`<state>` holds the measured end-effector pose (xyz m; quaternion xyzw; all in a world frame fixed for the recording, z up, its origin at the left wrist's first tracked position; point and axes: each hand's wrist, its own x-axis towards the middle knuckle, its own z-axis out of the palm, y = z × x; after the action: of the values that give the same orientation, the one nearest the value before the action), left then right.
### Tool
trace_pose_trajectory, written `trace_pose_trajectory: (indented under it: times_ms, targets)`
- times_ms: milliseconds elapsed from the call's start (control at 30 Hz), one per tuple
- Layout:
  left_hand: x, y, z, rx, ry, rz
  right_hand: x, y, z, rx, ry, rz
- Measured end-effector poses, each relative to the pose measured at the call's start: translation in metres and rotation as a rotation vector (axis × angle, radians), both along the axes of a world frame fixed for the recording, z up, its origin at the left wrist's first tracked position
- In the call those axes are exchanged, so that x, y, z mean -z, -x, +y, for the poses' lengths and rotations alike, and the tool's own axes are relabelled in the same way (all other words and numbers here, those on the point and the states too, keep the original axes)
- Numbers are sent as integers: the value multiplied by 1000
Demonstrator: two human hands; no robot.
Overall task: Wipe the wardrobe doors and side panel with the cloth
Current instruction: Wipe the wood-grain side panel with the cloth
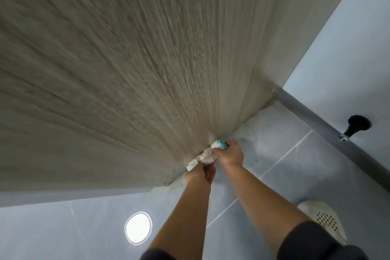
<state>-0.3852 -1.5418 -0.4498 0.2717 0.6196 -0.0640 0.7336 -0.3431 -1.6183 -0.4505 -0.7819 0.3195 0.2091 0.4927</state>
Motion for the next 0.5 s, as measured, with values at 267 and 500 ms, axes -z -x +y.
trace_pose_trajectory:
  times_ms: [267,500]
  targets:
    - [-13,8,3,-26,22,39,5,3,3,144,-131,26]
    - [-84,29,12,60,-93,-86,-50,19,8,356,-445,-139]
